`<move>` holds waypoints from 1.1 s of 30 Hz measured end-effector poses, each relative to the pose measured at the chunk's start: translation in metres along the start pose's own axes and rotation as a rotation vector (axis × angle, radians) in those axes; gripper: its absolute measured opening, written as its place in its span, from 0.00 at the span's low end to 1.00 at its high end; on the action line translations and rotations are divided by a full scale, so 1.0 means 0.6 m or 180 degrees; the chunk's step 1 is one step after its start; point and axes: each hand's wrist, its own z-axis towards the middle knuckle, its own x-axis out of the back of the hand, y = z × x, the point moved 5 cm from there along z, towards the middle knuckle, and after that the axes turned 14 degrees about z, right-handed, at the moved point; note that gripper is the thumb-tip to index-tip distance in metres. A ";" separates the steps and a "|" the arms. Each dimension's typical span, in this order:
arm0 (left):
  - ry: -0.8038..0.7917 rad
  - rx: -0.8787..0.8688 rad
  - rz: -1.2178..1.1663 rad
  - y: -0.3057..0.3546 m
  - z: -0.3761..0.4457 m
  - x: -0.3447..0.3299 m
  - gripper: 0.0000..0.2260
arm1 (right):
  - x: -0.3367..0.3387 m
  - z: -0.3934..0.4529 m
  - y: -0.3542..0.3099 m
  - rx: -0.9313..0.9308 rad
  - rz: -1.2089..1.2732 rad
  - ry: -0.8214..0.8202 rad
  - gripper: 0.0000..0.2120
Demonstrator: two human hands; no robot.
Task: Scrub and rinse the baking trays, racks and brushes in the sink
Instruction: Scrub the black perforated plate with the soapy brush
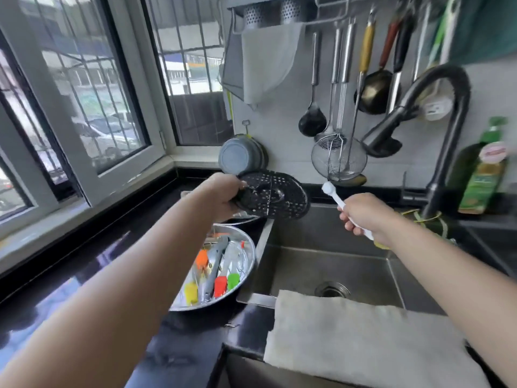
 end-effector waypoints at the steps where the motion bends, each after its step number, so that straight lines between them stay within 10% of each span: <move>1: -0.0216 0.0107 -0.0138 -0.015 0.002 -0.048 0.08 | 0.032 0.002 0.012 0.0010 -0.0014 0.0084 0.07; 9: -0.0957 0.0980 -0.0476 -0.210 0.045 -0.321 0.10 | 0.191 0.022 0.189 -0.0043 -0.0464 0.0439 0.11; 16: -0.0470 0.1019 -0.0577 -0.272 0.134 -0.340 0.10 | 0.123 0.106 0.212 0.0355 -0.0438 0.0385 0.09; 33: -0.1128 0.0324 -0.0602 -0.271 0.153 -0.360 0.18 | 0.079 0.125 0.223 0.1206 -0.1711 0.0231 0.22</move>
